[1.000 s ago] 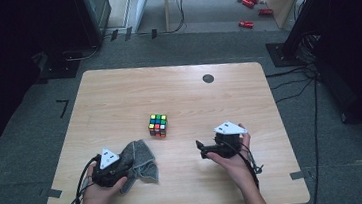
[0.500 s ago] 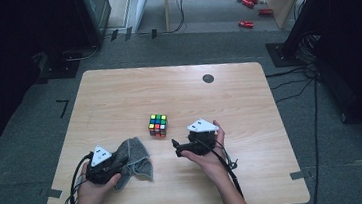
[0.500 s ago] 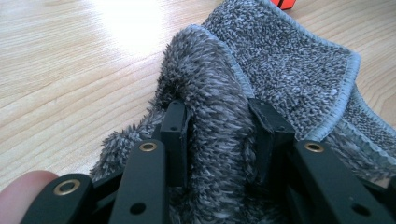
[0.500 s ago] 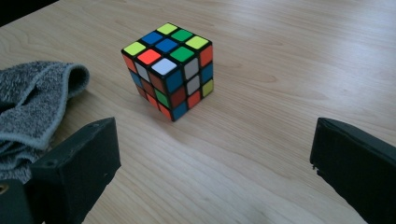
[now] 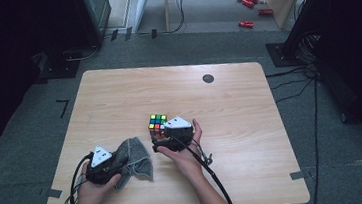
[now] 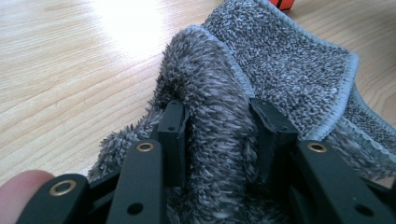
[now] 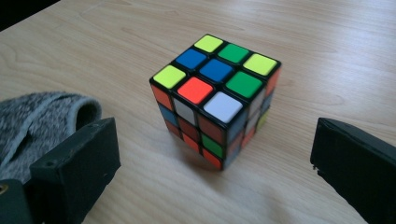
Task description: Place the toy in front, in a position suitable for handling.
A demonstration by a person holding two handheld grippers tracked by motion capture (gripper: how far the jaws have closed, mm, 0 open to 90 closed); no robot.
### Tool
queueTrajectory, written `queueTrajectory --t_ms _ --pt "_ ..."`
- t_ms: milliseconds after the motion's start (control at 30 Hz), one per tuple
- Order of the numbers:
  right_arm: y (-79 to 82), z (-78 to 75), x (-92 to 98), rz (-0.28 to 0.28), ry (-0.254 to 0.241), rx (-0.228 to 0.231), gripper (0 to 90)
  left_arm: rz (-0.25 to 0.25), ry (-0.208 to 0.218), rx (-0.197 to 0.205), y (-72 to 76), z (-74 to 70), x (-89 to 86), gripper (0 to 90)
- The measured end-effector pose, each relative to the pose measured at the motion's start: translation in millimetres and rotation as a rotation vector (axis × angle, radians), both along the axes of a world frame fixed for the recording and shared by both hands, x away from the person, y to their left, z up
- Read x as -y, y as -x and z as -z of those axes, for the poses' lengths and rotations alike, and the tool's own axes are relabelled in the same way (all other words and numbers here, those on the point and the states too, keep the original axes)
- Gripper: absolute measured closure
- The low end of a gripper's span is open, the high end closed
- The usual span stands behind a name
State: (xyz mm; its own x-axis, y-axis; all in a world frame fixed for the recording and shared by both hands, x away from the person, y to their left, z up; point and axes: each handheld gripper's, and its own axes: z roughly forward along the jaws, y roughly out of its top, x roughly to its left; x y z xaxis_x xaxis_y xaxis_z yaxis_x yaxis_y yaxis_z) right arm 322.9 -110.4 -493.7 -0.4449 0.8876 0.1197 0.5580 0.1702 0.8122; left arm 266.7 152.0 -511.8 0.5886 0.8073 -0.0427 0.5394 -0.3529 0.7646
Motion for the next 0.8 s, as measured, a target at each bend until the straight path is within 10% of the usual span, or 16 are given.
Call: queueTrajectory --t_ms 333,800 --pt "-19.6 6.4 -32.3 0.048 0.028 -0.008 1.0 0.003 0.008 -0.002 -0.2 0.2 -0.5 60.1" --pt "-22.5 11.2 -5.7 0.140 0.078 -0.035 1.0 0.009 0.014 -0.004 -0.6 0.3 -1.2 58.9"
